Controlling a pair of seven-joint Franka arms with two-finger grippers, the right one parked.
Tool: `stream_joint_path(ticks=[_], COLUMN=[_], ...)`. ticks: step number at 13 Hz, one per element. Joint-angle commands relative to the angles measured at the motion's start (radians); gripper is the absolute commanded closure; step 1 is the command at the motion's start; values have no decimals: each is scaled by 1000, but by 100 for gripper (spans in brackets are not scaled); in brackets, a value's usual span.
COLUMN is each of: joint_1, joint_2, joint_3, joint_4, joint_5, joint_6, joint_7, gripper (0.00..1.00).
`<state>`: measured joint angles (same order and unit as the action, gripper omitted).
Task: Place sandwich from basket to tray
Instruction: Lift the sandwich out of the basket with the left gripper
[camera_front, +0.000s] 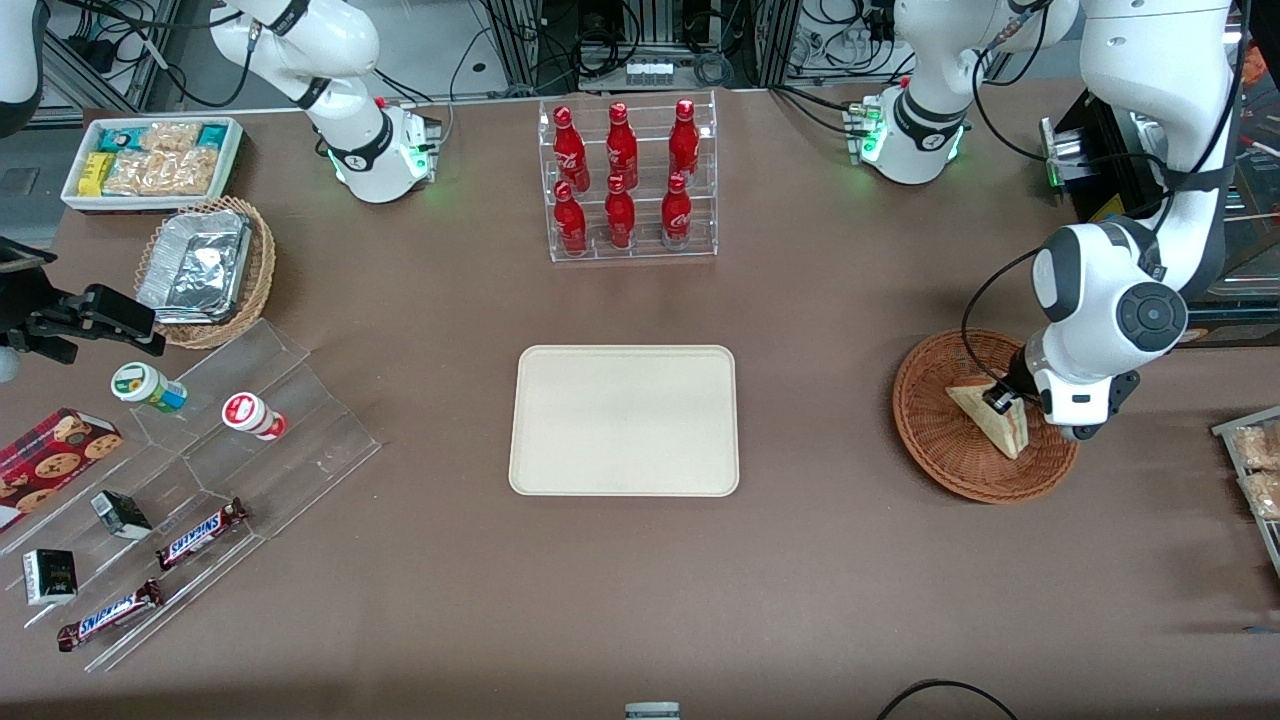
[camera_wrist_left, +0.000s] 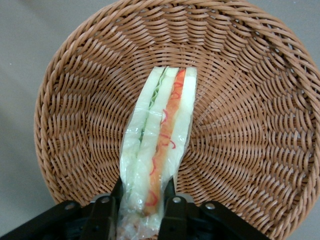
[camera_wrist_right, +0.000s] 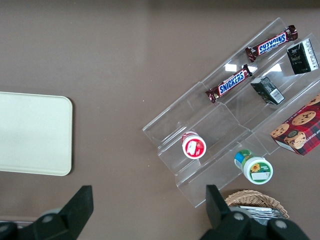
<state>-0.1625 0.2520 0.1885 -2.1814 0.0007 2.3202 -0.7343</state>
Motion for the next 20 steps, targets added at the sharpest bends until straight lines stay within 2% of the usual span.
stream_joint_path(ticks=[1, 5, 8, 13, 20], joint_1=[-3, -49, -119, -277, -408], joint_2=[-54, -103, -105, -105, -82], joint_3=[8, 2, 0, -1, -3], joint_4=[8, 239, 368, 452, 520], joint_5=[18, 21, 15, -25, -88], joint_6=[-34, -380, -507, -542, -527], joint_7=[35, 82, 108, 115, 112], gripper=[100, 100, 100, 100, 100])
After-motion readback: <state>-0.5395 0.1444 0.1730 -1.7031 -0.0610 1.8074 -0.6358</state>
